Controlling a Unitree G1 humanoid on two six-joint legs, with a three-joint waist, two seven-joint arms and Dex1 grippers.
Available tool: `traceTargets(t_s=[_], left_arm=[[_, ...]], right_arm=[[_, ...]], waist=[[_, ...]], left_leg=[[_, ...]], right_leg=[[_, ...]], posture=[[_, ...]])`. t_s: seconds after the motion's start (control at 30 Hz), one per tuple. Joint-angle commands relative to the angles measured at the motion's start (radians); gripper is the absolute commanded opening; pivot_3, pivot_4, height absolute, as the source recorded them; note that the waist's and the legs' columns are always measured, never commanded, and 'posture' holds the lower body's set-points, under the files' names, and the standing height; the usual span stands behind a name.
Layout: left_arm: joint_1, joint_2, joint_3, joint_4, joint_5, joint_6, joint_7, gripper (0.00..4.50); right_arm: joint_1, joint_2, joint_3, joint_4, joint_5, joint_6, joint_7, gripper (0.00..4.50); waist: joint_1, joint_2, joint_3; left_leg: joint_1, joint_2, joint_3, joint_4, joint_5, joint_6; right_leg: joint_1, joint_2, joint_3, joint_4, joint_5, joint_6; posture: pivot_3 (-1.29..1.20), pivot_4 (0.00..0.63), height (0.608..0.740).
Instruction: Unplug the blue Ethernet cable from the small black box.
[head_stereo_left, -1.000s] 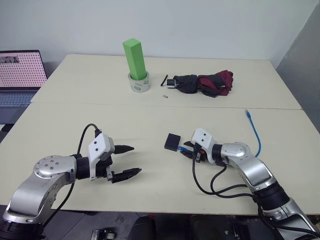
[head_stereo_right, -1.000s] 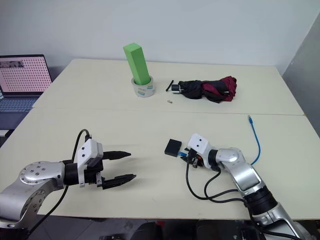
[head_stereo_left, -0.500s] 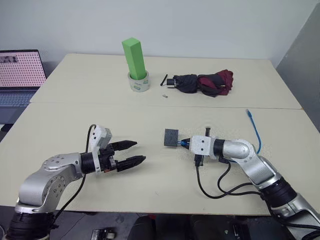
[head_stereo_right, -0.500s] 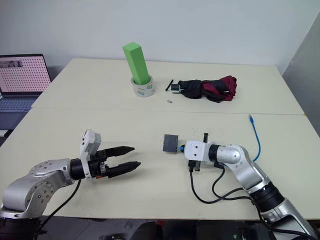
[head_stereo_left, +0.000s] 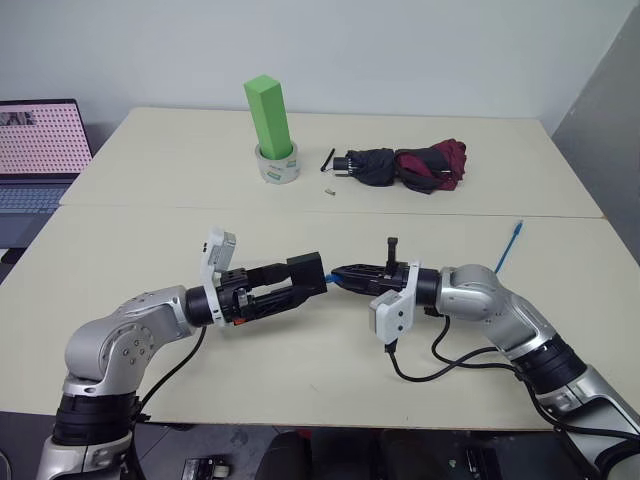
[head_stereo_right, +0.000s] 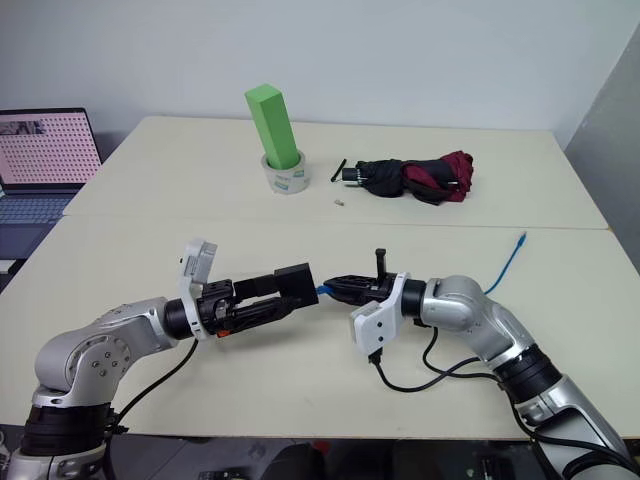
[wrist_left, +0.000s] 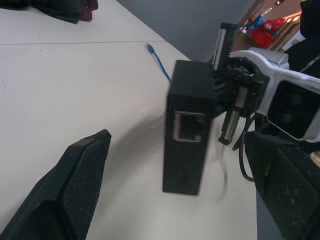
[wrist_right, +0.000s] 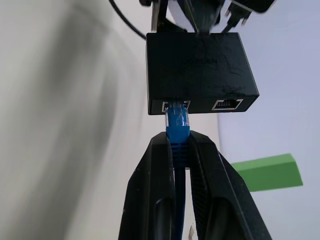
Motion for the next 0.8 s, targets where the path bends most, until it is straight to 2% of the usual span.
traceTargets(t_s=[0.03, 0.23, 0.5, 0.53, 0.6, 0.67, 0.77, 0.8], left_arm=[[-0.022, -0.014, -0.001, -0.001, -0.028, 0.011, -0.001, 4.5], [-0.026, -0.03, -0.008, -0.007, -0.027, 0.01, -0.008, 3.48], [-0.022, -0.027, -0.007, -0.009, -0.019, 0.004, -0.009, 1.6], [-0.022, -0.026, -0.008, -0.008, -0.017, 0.002, -0.011, 1.5], [-0.022, -0.027, -0.009, -0.008, -0.017, 0.002, -0.012, 1.02], [-0.022, -0.029, -0.01, -0.006, -0.016, 0.0, -0.013, 0.78], [-0.021, -0.026, -0.012, 0.001, -0.01, -0.006, -0.021, 0.78], [-0.022, -0.026, -0.014, 0.004, -0.008, -0.008, -0.024, 0.78]], right_arm=[[-0.013, 0.007, -0.026, -0.005, -0.01, -0.028, -0.02, 0.13], [-0.011, 0.015, -0.032, -0.004, -0.007, -0.031, -0.017, 0.13], [-0.013, 0.027, -0.034, 0.005, -0.01, -0.033, -0.025, 0.13], [-0.015, 0.029, -0.034, 0.006, -0.011, -0.033, -0.025, 0.13], [-0.019, 0.032, -0.032, 0.012, -0.016, -0.039, -0.028, 0.13], [-0.023, 0.032, -0.03, 0.017, -0.024, -0.047, -0.026, 0.13], [-0.024, 0.028, -0.026, 0.019, -0.002, -0.066, -0.015, 0.13], [-0.025, 0.025, -0.027, 0.021, 0.005, -0.072, -0.01, 0.83]], waist=[[0.0, 0.0, 0.0], [0.0, 0.0, 0.0], [0.0, 0.0, 0.0], [0.0, 0.0, 0.0], [0.0, 0.0, 0.0], [0.0, 0.0, 0.0], [0.0, 0.0, 0.0], [0.0, 0.0, 0.0]], left_leg=[[0.0, 0.0, 0.0, 0.0, 0.0, 0.0], [0.0, 0.0, 0.0, 0.0, 0.0, 0.0], [0.0, 0.0, 0.0, 0.0, 0.0, 0.0], [0.0, 0.0, 0.0, 0.0, 0.0, 0.0], [0.0, 0.0, 0.0, 0.0, 0.0, 0.0], [0.0, 0.0, 0.0, 0.0, 0.0, 0.0], [0.0, 0.0, 0.0, 0.0, 0.0, 0.0], [0.0, 0.0, 0.0, 0.0, 0.0, 0.0]], right_leg=[[0.0, 0.0, 0.0, 0.0, 0.0, 0.0], [0.0, 0.0, 0.0, 0.0, 0.0, 0.0], [0.0, 0.0, 0.0, 0.0, 0.0, 0.0], [0.0, 0.0, 0.0, 0.0, 0.0, 0.0], [0.0, 0.0, 0.0, 0.0, 0.0, 0.0], [0.0, 0.0, 0.0, 0.0, 0.0, 0.0], [0.0, 0.0, 0.0, 0.0, 0.0, 0.0], [0.0, 0.0, 0.0, 0.0, 0.0, 0.0]], posture=[[0.0, 0.15, 0.74], [0.0, 0.15, 0.74], [0.0, 0.15, 0.74], [0.0, 0.15, 0.74], [0.0, 0.15, 0.74], [0.0, 0.15, 0.74], [0.0, 0.15, 0.74], [0.0, 0.15, 0.74]])
